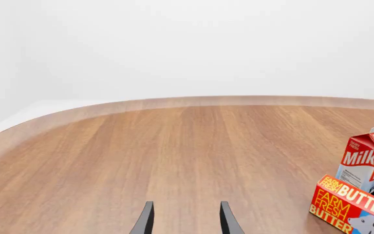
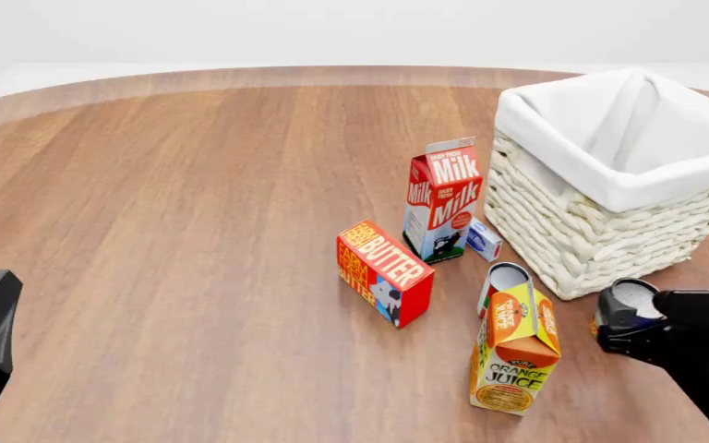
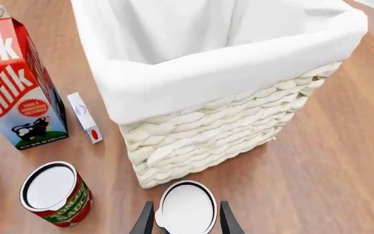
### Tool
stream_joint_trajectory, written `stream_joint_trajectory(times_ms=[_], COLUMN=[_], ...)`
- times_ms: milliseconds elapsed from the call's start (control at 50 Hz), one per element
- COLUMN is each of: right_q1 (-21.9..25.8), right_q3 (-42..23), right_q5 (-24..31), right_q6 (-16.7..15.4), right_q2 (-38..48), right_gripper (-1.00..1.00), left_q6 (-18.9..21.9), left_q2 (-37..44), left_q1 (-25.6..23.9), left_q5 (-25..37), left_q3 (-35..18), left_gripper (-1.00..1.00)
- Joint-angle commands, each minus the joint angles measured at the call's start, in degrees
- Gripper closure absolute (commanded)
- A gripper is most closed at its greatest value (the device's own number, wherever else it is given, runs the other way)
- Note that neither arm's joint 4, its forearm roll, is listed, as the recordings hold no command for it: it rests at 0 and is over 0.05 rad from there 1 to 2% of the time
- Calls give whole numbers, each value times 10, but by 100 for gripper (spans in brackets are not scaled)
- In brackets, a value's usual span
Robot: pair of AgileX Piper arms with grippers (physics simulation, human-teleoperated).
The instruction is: Pick up the alphabet soup, and put it in the basket.
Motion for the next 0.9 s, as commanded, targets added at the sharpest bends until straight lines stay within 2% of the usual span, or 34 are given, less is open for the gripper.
stream_joint_trajectory(times_ms=[20, 900], right_q1=[-1, -2], right_q3=[0, 0], right_q5=[-52, -55], right_q6=[0, -2], right_q2=[58, 93], right_gripper=[-100, -100], left_q6=[0, 0], left_q2=[0, 0], left_q1=[0, 0], left_q5=[0, 0], left_q3=[0, 0], left_gripper=[-100, -100])
